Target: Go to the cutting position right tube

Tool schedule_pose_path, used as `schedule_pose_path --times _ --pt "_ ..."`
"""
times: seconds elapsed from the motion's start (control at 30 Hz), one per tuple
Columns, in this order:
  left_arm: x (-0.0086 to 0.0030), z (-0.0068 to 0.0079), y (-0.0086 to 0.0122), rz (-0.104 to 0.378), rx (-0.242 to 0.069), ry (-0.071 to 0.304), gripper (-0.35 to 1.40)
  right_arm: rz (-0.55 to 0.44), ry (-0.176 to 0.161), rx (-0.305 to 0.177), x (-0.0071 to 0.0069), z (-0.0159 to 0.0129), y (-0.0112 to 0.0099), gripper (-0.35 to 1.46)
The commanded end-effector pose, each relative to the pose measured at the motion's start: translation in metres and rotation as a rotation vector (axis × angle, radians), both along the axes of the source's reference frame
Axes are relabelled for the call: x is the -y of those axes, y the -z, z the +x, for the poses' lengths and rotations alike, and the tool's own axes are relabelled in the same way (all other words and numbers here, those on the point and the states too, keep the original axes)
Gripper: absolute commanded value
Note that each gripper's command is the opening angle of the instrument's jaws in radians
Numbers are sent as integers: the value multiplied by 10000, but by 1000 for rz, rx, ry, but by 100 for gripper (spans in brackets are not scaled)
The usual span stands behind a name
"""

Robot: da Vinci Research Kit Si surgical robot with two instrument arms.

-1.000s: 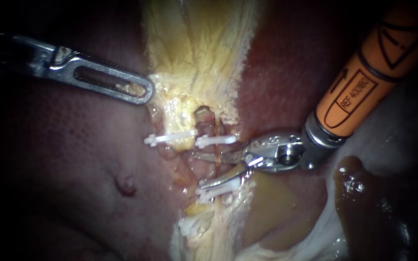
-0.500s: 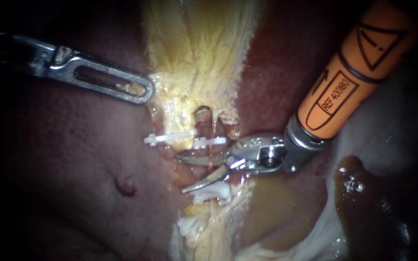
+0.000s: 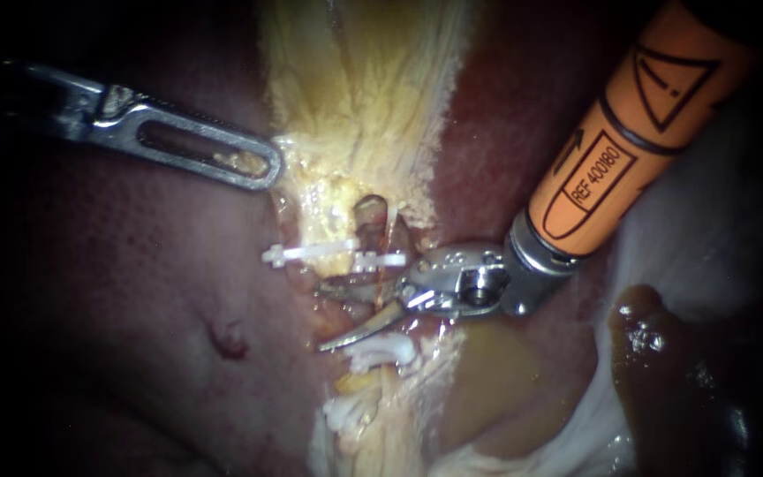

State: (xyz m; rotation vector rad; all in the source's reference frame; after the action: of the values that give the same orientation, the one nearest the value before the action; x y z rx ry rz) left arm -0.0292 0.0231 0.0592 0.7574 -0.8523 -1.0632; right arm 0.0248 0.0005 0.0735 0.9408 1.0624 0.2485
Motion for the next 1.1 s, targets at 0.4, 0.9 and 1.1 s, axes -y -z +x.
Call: schedule_pose_path --times 0.4,0.9,1.1 --pt "0 1 0 0 0 0 -35 36 -9 -47 12 -3 25 141" --pt "0 1 0 0 0 0 -35 81 30 -114 12 -5 58 140" --pt "0 1 0 0 0 0 -35 81 30 -114 12 -6 57 140"
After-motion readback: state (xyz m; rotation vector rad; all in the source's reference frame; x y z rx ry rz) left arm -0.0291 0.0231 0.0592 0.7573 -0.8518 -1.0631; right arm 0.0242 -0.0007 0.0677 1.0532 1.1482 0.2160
